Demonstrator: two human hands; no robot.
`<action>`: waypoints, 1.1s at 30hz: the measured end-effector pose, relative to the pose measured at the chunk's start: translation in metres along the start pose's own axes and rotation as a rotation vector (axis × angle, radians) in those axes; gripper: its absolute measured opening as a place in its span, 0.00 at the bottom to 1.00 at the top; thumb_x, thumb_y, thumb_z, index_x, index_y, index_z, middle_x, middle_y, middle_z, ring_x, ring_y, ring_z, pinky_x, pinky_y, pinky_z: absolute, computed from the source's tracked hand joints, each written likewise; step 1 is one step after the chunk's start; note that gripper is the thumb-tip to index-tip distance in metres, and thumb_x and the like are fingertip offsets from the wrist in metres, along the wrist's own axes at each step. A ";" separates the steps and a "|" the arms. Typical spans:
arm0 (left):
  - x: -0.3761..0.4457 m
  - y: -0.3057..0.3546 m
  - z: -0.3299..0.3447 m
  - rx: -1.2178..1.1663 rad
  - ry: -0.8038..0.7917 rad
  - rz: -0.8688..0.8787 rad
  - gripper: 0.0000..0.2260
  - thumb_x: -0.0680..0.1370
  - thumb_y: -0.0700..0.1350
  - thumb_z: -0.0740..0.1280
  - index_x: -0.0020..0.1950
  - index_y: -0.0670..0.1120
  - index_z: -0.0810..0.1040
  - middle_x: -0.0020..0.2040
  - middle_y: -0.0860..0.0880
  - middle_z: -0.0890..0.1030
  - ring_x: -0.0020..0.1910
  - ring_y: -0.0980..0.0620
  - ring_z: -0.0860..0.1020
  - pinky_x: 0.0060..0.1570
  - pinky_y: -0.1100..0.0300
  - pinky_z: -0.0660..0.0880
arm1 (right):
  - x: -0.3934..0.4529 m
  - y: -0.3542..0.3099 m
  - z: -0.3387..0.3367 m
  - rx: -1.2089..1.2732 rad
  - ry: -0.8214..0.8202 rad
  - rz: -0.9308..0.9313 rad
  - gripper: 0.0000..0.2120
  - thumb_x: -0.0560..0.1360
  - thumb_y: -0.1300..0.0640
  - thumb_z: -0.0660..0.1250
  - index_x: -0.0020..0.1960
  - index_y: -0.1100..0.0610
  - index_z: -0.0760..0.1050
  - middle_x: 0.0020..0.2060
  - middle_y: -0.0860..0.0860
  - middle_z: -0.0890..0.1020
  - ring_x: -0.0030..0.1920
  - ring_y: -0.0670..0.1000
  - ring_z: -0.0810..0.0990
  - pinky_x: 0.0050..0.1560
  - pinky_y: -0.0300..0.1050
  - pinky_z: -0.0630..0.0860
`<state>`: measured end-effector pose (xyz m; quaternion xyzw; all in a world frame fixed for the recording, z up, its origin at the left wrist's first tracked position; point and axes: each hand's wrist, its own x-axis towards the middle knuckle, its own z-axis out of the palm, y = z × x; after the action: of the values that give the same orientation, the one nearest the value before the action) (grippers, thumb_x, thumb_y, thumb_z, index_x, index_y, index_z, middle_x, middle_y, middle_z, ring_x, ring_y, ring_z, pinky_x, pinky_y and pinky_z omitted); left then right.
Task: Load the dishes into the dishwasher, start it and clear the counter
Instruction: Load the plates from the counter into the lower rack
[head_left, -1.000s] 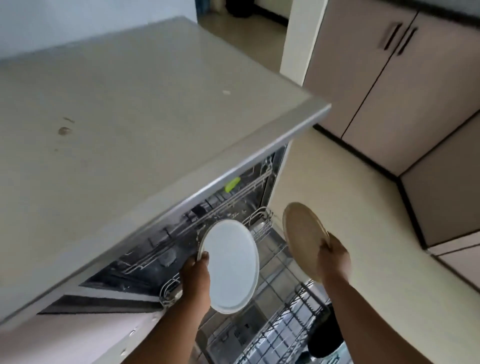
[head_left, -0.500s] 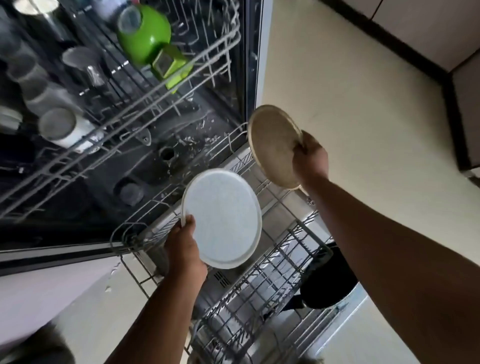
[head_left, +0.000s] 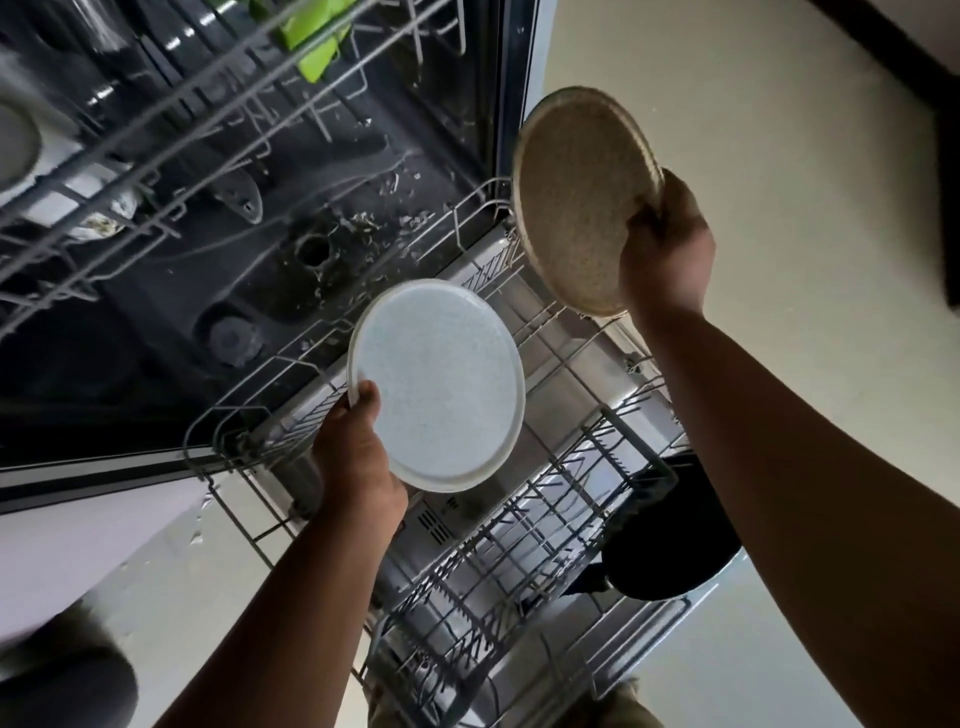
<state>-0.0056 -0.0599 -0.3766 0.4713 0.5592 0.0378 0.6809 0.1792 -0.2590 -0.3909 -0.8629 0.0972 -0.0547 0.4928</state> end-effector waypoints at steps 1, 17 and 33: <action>0.002 -0.001 0.000 -0.011 -0.005 -0.006 0.04 0.80 0.49 0.64 0.49 0.54 0.79 0.59 0.45 0.79 0.59 0.39 0.76 0.58 0.35 0.73 | 0.000 0.003 0.000 -0.004 -0.017 -0.001 0.21 0.73 0.60 0.59 0.65 0.51 0.76 0.50 0.48 0.83 0.51 0.51 0.78 0.45 0.39 0.70; 0.015 -0.007 -0.013 -0.088 -0.099 -0.071 0.06 0.80 0.50 0.62 0.53 0.54 0.78 0.60 0.44 0.79 0.60 0.39 0.76 0.58 0.35 0.73 | -0.036 0.014 0.006 -0.400 0.104 -0.081 0.31 0.72 0.50 0.66 0.72 0.54 0.63 0.65 0.55 0.70 0.64 0.57 0.69 0.64 0.51 0.63; 0.027 -0.011 -0.001 0.321 -0.203 0.036 0.14 0.81 0.49 0.65 0.66 0.50 0.75 0.52 0.58 0.80 0.52 0.57 0.79 0.45 0.62 0.74 | -0.035 -0.031 -0.019 -0.046 -0.059 -0.068 0.14 0.70 0.54 0.66 0.56 0.49 0.76 0.44 0.45 0.83 0.46 0.52 0.80 0.45 0.44 0.76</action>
<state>-0.0015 -0.0498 -0.4042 0.5852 0.4779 -0.0875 0.6492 0.1453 -0.2514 -0.3544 -0.8782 0.0547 -0.0437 0.4732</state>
